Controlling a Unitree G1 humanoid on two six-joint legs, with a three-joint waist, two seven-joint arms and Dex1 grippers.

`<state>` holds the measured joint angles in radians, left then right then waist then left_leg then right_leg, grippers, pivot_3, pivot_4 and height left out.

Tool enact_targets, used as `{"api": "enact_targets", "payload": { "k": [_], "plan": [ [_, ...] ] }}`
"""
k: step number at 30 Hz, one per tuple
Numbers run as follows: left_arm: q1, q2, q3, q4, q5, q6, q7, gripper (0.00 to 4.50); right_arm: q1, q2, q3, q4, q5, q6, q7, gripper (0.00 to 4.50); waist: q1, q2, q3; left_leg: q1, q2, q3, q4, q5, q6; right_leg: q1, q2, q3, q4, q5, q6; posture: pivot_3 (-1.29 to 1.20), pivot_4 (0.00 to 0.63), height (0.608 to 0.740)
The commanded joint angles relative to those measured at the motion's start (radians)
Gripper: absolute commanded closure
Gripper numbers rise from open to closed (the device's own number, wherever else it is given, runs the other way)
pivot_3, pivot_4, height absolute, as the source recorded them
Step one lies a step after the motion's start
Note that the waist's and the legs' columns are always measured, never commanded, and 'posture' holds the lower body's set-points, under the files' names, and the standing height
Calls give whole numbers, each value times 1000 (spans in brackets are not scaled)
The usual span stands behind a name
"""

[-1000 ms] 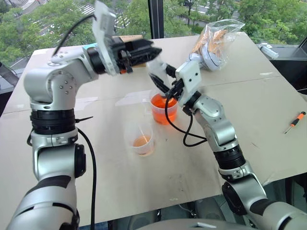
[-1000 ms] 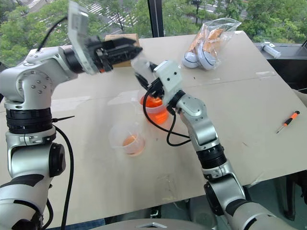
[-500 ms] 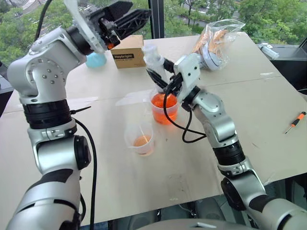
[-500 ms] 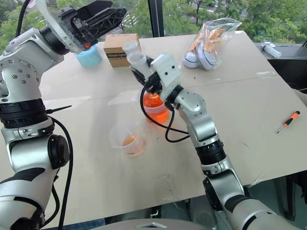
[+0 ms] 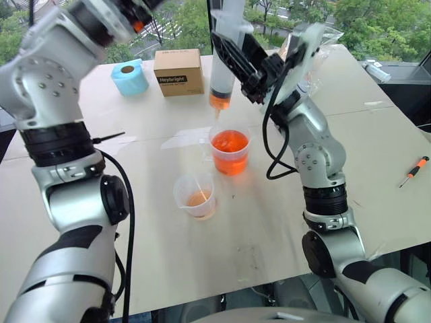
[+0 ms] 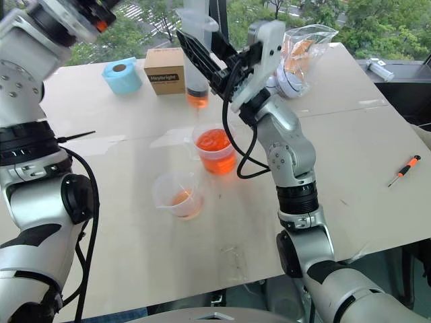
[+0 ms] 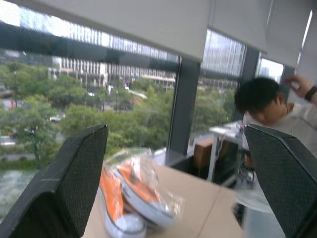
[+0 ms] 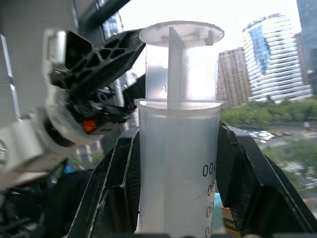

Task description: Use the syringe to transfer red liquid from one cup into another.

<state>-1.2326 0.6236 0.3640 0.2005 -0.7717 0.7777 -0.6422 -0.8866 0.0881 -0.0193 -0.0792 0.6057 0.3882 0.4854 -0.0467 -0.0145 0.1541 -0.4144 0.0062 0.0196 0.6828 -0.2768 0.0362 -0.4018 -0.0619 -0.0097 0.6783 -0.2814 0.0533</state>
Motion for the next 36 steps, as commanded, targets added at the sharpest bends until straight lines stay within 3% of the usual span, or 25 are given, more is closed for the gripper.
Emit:
{"api": "enact_targets", "payload": {
  "k": [1, 6, 14, 25, 36],
  "plan": [
    [-75, 41, 69, 15, -51, 10, 23, 38, -11, 13, 14, -112, 152, 117, 23, 2884, -1, 0, 0, 0, 0, 0, 0, 0, 0, 0, 0, 0, 0, 0, 0, 0, 150, 740],
    [-93, 106, 87, 17, -109, 88, -23, 38, 126, -5, 149, -186, 223, 230, 111, 2884, 0, -1, -1, 0, 0, 0, 0, 0, 0, 1, 0, 0, 0, 0, 0, 0, 150, 740],
    [62, 274, -27, -106, -119, 209, -223, 38, 214, -38, 302, -101, 37, 83, 244, 2884, -4, -1, -1, 1, -1, 0, 1, 0, 0, 0, 0, 1, 0, 0, 0, 0, 150, 740],
    [251, 353, -114, -284, -129, 229, -346, 38, 236, -28, 321, 9, -81, -86, 341, 2884, 4, -3, -1, 1, 0, 0, 1, 0, 0, 0, 1, 1, 0, 0, 0, 0, 150, 740],
    [404, 372, -137, -374, -113, 221, -378, 38, 238, -12, 304, 8, -83, -99, 351, 2884, 4, -3, -1, 1, 0, 0, 1, 0, 0, 0, 1, 2, 0, 0, 0, 0, 150, 740]
  ]
}}
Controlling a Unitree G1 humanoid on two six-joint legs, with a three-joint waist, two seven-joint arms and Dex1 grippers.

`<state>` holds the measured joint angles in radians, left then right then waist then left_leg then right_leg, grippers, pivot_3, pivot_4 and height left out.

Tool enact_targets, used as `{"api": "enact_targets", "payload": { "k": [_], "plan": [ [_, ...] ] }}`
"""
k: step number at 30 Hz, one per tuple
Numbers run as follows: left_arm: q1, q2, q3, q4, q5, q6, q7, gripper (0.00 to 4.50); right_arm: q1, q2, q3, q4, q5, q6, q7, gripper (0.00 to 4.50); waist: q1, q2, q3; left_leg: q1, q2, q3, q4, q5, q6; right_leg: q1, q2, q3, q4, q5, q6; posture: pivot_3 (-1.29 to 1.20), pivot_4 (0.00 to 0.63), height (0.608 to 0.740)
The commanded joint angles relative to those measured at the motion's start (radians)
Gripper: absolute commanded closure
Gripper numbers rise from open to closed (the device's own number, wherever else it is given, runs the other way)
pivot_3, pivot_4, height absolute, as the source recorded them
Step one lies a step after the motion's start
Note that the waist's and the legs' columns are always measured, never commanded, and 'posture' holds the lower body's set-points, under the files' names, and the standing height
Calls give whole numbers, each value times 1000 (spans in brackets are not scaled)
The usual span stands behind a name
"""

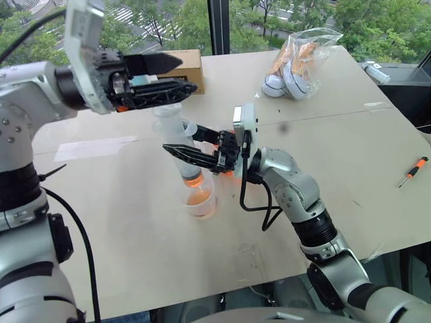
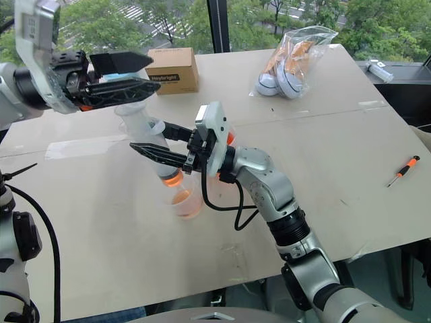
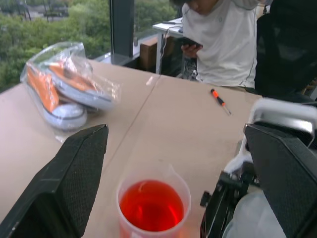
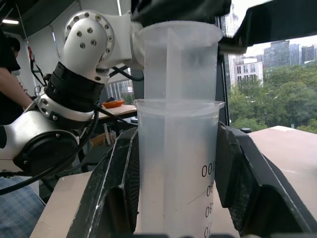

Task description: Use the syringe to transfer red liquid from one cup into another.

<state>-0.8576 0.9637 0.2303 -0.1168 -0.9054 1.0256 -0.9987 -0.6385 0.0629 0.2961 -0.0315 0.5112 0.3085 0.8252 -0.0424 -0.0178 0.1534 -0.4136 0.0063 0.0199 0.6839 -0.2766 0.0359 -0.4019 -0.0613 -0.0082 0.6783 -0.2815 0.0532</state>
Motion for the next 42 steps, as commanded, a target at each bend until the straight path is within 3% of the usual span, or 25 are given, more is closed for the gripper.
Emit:
{"api": "enact_targets", "payload": {
  "k": [1, 20, 30, 42],
  "plan": [
    [48, 38, -13, -65, 34, -39, -29, 38, -12, 14, -13, -40, 11, -21, 11, 2884, 0, 0, 0, 0, 0, 0, 0, 0, 0, 0, 0, 0, 0, 0, 0, 0, 150, 740],
    [198, 34, -55, -138, 68, -105, -32, 38, -77, 42, -85, -35, 34, -36, -17, 2884, 1, 0, 0, 0, 0, 0, 0, 0, 0, 0, 0, 0, 0, 0, 0, 0, 150, 740],
    [89, -6, 60, -73, -37, -58, 52, 38, -35, 24, -73, -69, 54, 26, -11, 2884, 2, -1, 0, 0, 0, 0, 0, 0, 0, 0, 0, 0, 0, 0, 0, 0, 150, 740],
    [-67, -29, 229, 32, -219, 6, 211, 38, -68, 40, -171, -143, 256, 201, -63, 2884, 3, -2, 0, 0, 0, 0, 0, 0, 0, -1, 0, 0, 0, 0, 0, 0, 150, 740]
  ]
}}
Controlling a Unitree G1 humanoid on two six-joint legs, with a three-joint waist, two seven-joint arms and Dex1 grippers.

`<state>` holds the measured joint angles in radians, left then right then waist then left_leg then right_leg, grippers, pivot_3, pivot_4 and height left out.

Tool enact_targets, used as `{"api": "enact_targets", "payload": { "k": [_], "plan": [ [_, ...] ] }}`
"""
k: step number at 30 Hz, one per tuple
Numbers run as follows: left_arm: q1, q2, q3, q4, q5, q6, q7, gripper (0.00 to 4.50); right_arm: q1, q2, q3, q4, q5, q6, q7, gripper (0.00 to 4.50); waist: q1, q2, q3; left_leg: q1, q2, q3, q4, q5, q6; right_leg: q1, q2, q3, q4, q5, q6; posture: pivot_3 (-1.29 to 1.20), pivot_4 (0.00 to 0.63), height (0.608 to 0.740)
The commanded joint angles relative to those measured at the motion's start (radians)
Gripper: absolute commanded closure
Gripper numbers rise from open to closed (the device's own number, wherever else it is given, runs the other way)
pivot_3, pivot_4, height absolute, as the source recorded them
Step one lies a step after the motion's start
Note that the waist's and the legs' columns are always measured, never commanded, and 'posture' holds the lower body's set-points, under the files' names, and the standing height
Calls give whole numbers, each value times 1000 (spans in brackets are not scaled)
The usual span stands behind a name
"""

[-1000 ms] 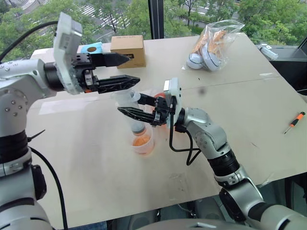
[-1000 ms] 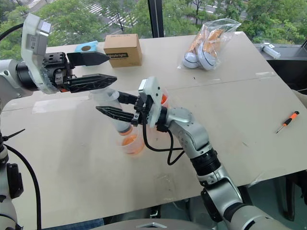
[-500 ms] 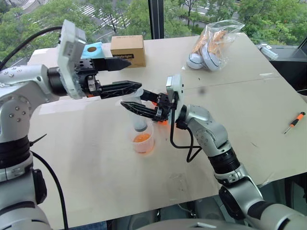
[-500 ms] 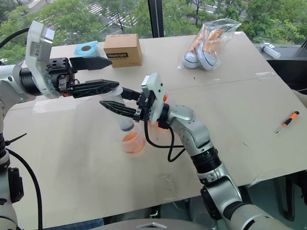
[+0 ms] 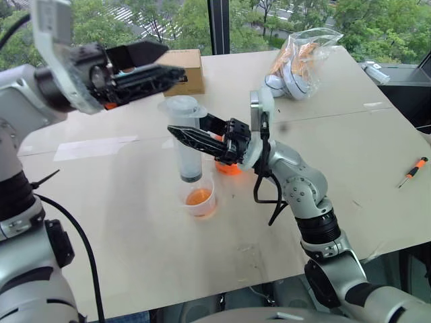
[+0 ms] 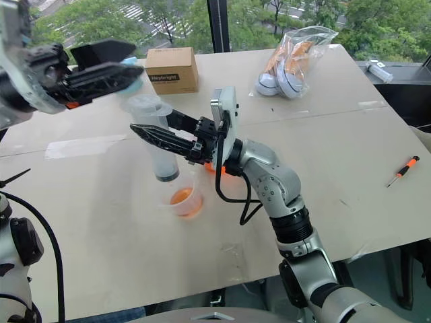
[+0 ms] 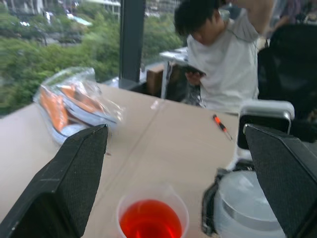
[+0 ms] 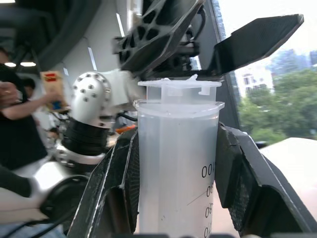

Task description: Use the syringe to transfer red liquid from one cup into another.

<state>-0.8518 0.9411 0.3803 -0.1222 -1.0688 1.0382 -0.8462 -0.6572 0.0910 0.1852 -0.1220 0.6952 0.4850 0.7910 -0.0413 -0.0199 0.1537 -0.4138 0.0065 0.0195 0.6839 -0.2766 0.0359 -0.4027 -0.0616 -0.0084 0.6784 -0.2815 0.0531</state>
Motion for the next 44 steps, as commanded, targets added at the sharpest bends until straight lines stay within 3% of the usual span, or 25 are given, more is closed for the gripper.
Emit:
{"api": "enact_targets", "payload": {
  "k": [1, 5, 11, 13, 16, 20, 21, 23, 25, 27, 32, 35, 39, 44],
  "plan": [
    [-102, -14, 100, 67, -72, -7, 90, 38, -68, 4, -94, -53, 102, 42, -49, 2884, 2, 0, 0, 0, 0, 0, 0, 0, 0, 0, 0, 0, 0, 0, 0, 0, 150, 740],
    [-103, 11, 136, 113, -51, -11, 141, 38, -138, -107, -238, -50, 209, 148, -129, 2884, 2, -1, 0, 0, 0, 0, 1, 0, 0, 0, -1, 0, 0, 0, 0, 0, 150, 740],
    [270, 122, 254, 14, 49, -16, 79, 38, -197, -533, -397, -50, 366, 558, -257, 2884, -2, -1, 1, -1, 0, 1, -2, 0, 0, -1, -3, 0, 0, 0, 0, 0, 150, 740],
    [426, 123, 280, -40, 104, -38, 57, 38, -159, -670, -381, -45, 334, 669, -247, 2884, -4, 0, 1, -1, 1, 3, -5, 0, 0, -1, -6, 1, 0, 0, 0, 0, 150, 740],
    [578, 117, 283, -106, 167, -94, 29, 38, -112, -776, -334, -23, 293, 735, -235, 2884, 0, -1, 0, 0, 0, 4, -9, 0, 0, -2, -8, 1, -3, 0, 0, 0, 150, 740],
    [818, 47, 201, -158, 335, -237, 29, 38, 20, -847, -164, 61, 20, 534, -197, 2884, 4, -1, 0, 0, 0, 5, -10, 0, 1, -1, -8, 6, -10, 0, 0, 0, 150, 740],
    [849, 27, 179, -162, 371, -271, 40, 0, 34, -837, -143, 88, -33, 480, -202, 1892, 5, -1, 0, 0, 0, 6, -10, 0, 1, -1, -9, 6, -10, 0, 0, 0, 150, 740],
    [890, -10, 149, -168, 410, -314, 48, 0, 49, -816, -132, 119, -75, 421, -182, 1667, 7, -1, 0, -1, 0, 6, -9, 0, 1, -2, -9, 6, -10, 0, 0, 0, 150, 740],
    [921, -44, 134, -183, 426, -349, 44, 0, 71, -804, -134, 127, -112, 340, -149, 612, 9, -1, 0, -1, 0, 6, -9, 0, 1, -2, -9, 6, -9, 0, 0, 0, 150, 740],
    [934, -79, 130, -193, 438, -383, 50, 0, 90, -796, -159, 133, -135, 261, -118, 60, 11, -1, 0, -1, 0, 5, -9, 0, 1, -2, -9, 6, -9, 0, 0, 0, 150, 740],
    [987, -155, 147, -240, 490, -456, 108, 0, 199, -850, -287, 71, -90, 111, 76, 60, 31, -1, 0, -2, 1, 5, -9, -1, 2, -1, -9, 5, -11, 0, 0, 0, 150, 740],
    [1078, -191, 145, -310, 523, -488, 122, 0, 348, -929, -346, 70, -96, 0, 252, 60, 36, -1, 0, -2, 1, 4, -9, -1, 2, 0, -10, 4, -14, 0, 0, 0, 150, 740],
    [1264, -279, 134, -434, 514, -507, 121, 0, 476, -987, -403, 262, -163, -203, 413, 60, 30, -1, -1, 1, 1, 3, -10, -4, 6, 6, -11, 3, -18, 0, 0, 0, 150, 740],
    [1403, -331, 134, -463, 522, -545, 89, 0, 487, -984, -408, 442, -199, -357, 531, 60, 25, 1, 0, 10, 1, 4, -10, -5, 8, 13, -11, 5, -17, 0, -1, 0, 150, 740]
  ]
}}
